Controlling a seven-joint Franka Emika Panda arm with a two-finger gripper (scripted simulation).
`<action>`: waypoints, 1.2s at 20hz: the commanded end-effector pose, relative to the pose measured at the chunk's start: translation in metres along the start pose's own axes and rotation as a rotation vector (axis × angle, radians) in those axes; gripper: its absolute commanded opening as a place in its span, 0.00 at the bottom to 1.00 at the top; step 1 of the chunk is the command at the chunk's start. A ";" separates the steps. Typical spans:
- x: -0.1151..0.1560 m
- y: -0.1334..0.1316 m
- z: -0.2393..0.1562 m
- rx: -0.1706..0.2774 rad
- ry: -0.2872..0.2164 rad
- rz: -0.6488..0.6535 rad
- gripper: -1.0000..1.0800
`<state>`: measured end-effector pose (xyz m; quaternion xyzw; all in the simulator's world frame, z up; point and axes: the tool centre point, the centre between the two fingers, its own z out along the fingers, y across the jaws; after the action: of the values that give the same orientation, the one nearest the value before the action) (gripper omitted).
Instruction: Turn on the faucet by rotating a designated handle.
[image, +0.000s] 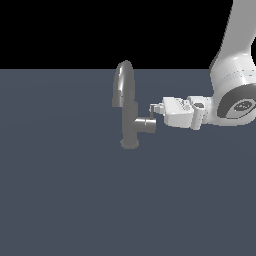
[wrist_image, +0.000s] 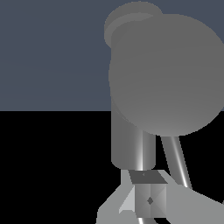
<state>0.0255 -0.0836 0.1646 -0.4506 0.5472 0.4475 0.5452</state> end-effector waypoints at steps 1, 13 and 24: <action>-0.004 0.010 -0.001 -0.006 -0.005 0.001 0.00; 0.011 0.041 0.000 -0.004 -0.004 -0.001 0.00; 0.032 0.059 0.001 -0.005 -0.004 -0.018 0.00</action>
<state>-0.0272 -0.0718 0.1472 -0.4600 0.5366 0.4417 0.5526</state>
